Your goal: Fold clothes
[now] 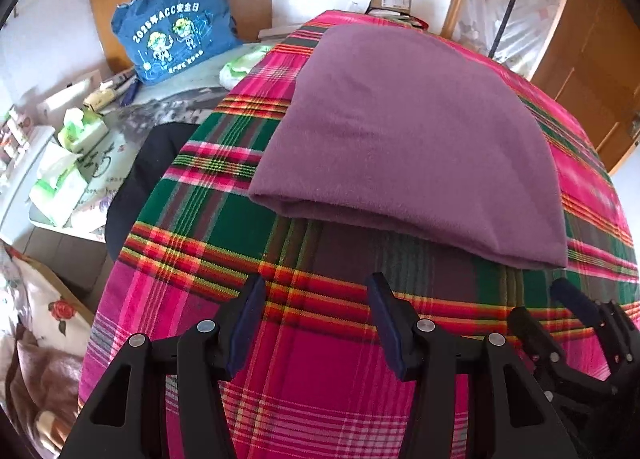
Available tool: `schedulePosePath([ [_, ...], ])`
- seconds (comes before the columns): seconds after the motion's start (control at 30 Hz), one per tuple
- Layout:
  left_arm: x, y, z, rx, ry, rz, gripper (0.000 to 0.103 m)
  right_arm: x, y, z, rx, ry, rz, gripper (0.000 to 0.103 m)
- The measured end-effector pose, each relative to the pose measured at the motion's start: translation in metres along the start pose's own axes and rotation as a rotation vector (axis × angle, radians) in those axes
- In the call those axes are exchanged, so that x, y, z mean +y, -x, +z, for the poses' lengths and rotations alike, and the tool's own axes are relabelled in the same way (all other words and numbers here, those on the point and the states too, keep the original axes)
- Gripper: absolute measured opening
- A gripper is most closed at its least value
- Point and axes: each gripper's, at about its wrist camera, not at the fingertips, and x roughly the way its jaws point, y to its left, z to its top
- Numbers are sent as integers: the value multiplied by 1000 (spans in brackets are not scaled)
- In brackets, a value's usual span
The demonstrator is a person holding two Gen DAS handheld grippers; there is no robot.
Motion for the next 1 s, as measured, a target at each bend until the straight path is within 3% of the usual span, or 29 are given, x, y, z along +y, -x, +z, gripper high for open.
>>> schedulePosePath([
  [0.2,-10,-2,-6,-27,-36,26,66,4,-3,1,3,-3,-27,65],
  [1.0,-8,-3,-5,-38,-26,28,67,1,-3,0,4,-10,-31,66],
])
